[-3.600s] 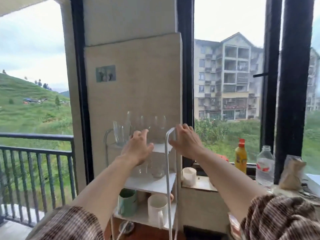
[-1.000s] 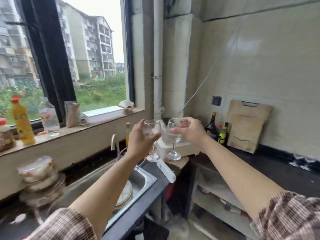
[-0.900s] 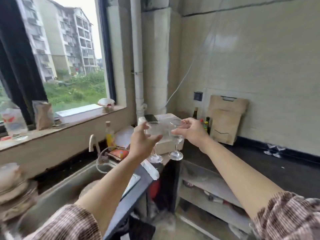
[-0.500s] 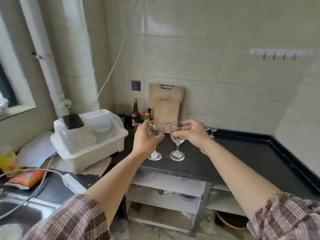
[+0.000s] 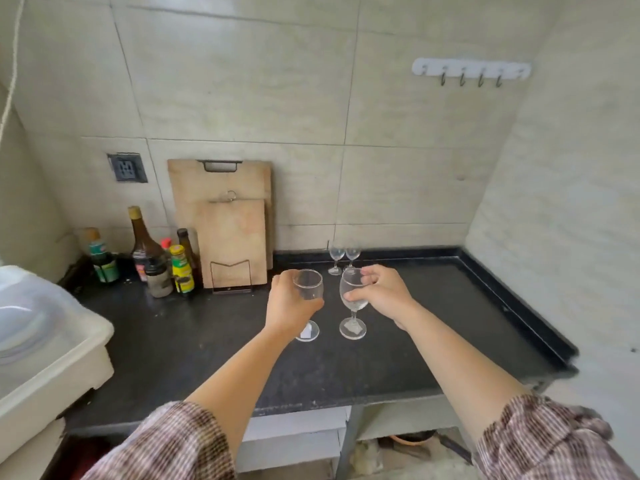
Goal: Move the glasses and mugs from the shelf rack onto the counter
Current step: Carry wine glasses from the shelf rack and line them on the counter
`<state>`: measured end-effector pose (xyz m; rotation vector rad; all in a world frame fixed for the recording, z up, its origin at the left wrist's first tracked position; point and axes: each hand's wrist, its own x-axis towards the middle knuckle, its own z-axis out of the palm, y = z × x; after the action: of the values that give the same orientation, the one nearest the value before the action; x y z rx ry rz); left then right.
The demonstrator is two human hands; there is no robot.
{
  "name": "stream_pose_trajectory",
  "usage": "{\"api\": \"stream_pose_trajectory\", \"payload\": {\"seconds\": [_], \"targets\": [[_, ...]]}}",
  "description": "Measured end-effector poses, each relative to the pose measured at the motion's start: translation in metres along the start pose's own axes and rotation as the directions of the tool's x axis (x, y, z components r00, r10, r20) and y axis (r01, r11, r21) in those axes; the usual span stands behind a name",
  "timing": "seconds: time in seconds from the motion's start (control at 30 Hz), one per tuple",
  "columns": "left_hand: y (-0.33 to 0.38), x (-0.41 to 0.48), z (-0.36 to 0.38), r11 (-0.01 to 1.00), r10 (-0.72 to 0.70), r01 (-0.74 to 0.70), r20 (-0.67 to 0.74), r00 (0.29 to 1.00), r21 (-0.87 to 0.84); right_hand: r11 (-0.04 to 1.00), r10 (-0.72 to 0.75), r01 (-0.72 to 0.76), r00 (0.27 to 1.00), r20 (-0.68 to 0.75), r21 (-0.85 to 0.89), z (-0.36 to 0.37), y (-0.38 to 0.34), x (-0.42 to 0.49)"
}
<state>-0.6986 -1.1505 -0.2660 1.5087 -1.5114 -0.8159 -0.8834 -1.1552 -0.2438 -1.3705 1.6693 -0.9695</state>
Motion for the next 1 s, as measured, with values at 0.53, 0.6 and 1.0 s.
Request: {"api": "stream_pose_trajectory", "payload": {"seconds": [0.53,0.6,1.0], "targets": [[-0.008,0.201,0.204,0.991,-0.120,0.108,0.152,0.981,0.082,0.985,0.128,-0.123,0.991,0.037,-0.125,-0.091,0.101,0.249],[-0.013,0.226,0.235,0.982,-0.168,0.151,0.168,0.971,0.109,0.981,0.148,-0.138,0.987,0.066,-0.139,-0.099,0.117,0.284],[-0.047,0.358,0.359,0.928,-0.137,0.043,0.231,0.963,0.370,0.968,0.171,-0.144,0.978,0.122,-0.205,-0.126,0.193,0.437]]}}
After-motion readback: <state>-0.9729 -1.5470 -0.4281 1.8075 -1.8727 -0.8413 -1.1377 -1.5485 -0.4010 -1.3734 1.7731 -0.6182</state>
